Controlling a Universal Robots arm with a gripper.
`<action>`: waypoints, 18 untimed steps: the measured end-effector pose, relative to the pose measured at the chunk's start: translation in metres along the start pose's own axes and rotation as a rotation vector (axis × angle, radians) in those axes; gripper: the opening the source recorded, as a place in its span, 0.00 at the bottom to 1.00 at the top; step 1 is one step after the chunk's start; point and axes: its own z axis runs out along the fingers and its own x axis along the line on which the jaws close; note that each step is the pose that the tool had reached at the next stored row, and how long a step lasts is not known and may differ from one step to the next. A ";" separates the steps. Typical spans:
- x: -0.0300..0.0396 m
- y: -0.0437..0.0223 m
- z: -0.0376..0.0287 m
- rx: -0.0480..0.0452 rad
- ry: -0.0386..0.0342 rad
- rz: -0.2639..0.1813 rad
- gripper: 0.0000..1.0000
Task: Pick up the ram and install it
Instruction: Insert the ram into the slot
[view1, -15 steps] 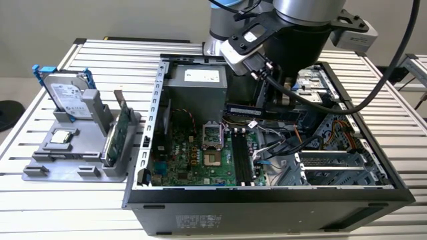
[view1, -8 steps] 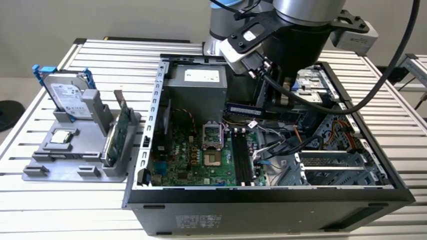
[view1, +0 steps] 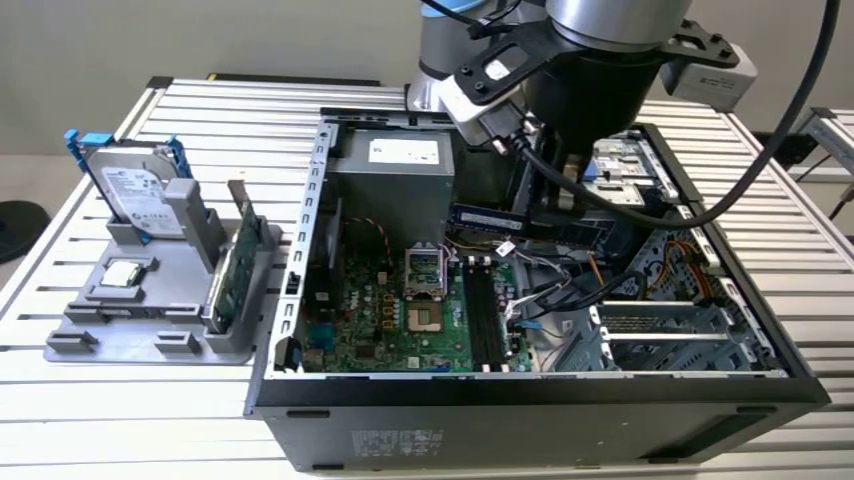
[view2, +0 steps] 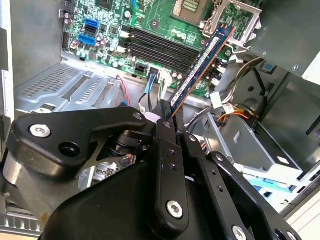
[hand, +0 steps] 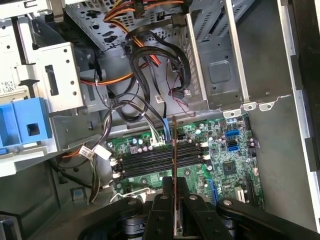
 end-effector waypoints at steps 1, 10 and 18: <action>0.0000 0.0000 0.0000 0.0001 -0.0001 0.004 0.00; 0.0000 0.0000 0.0000 0.0005 -0.0010 0.041 0.00; 0.0000 0.0000 0.0000 0.0009 -0.0017 0.072 0.00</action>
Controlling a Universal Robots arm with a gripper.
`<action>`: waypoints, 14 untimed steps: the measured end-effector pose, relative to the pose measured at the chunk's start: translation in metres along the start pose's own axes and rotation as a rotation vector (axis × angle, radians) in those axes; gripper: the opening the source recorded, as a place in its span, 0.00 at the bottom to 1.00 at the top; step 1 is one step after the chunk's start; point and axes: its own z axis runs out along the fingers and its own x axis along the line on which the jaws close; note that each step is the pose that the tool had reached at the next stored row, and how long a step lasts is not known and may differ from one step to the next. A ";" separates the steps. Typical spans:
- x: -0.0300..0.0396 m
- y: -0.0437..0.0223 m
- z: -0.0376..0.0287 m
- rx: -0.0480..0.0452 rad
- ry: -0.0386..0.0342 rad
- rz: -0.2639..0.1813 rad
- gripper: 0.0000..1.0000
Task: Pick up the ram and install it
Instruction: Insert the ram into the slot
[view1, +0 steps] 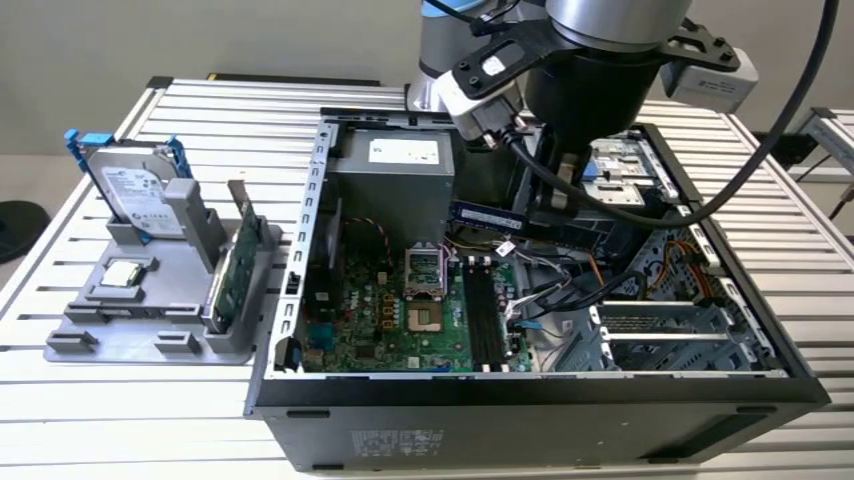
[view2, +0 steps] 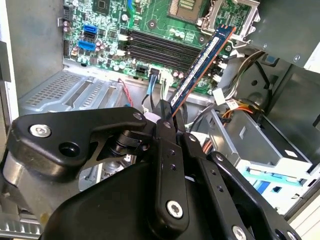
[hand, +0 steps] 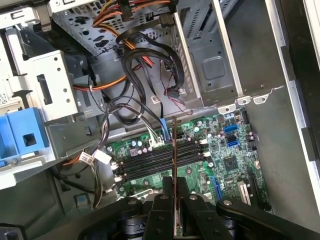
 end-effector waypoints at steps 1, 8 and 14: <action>0.0000 0.0000 0.0000 0.0001 -0.0001 0.004 0.00; 0.0000 0.0000 0.0000 0.0004 -0.0007 0.031 0.00; 0.0000 0.0000 0.0000 0.0007 -0.0013 0.054 0.00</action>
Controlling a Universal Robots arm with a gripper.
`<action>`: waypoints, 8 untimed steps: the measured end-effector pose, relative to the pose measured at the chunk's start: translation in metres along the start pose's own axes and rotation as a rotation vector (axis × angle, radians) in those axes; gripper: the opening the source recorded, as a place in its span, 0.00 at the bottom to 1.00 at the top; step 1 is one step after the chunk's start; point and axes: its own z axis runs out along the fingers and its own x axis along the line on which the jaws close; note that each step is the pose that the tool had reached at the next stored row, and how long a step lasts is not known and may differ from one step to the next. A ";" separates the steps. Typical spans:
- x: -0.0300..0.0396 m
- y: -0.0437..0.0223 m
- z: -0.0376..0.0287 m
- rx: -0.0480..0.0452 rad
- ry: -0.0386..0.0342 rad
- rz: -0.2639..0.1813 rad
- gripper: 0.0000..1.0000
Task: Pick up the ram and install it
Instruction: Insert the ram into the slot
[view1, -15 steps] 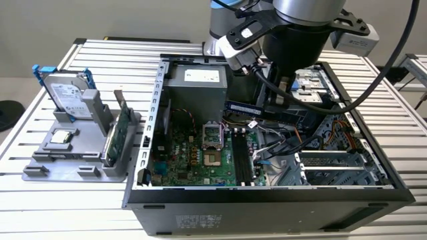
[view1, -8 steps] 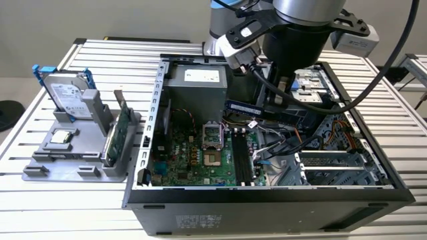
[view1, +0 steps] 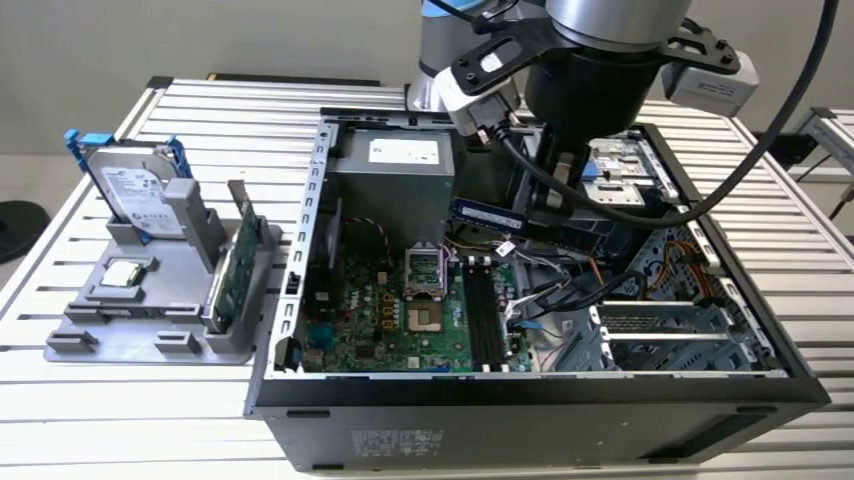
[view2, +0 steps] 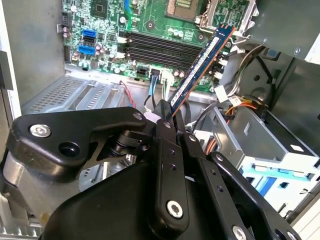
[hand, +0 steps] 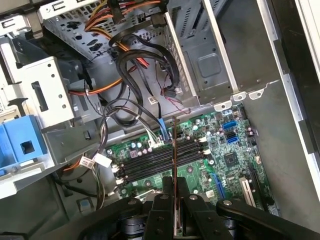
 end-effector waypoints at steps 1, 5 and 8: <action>0.0000 0.0000 0.0000 0.0001 -0.0001 0.004 0.00; 0.0000 0.0000 0.0000 0.0003 -0.0005 0.020 0.00; 0.0000 0.0000 0.0000 0.0004 -0.0008 0.032 0.00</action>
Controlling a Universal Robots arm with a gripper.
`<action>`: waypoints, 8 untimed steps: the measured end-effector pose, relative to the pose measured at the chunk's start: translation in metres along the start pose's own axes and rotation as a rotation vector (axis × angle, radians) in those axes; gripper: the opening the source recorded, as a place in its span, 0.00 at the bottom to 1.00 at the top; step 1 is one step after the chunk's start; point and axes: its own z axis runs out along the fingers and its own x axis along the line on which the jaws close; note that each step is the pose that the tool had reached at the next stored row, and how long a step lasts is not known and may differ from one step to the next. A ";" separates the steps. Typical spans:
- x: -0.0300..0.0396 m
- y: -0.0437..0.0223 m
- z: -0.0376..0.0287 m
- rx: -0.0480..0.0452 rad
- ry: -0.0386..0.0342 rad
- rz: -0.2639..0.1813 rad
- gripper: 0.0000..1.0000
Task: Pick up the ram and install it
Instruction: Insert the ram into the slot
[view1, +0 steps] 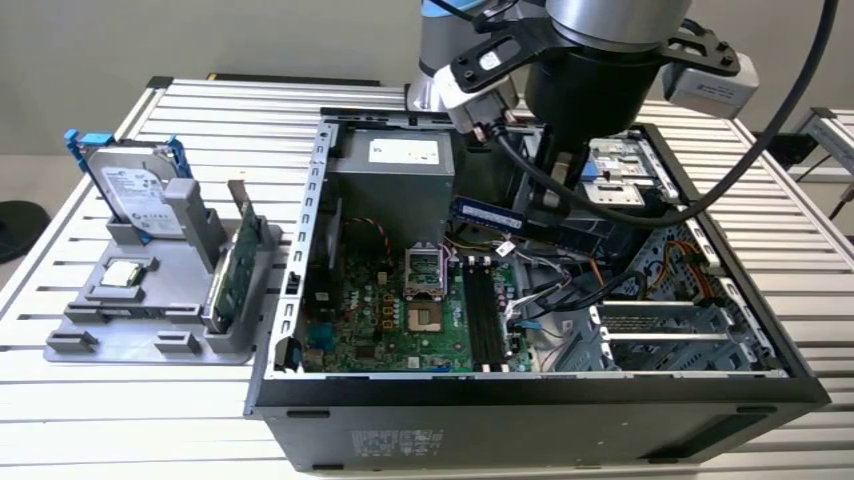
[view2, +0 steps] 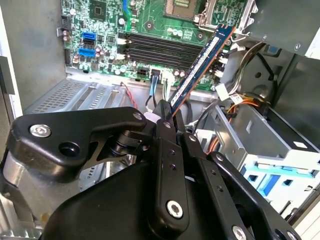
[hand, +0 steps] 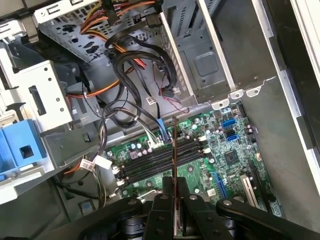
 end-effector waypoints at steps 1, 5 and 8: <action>0.0000 0.0000 0.0000 0.0000 0.0000 0.004 0.00; 0.0000 0.0000 0.0000 0.0003 -0.0004 0.020 0.00; 0.0000 0.0000 0.0000 0.0004 -0.0007 0.033 0.00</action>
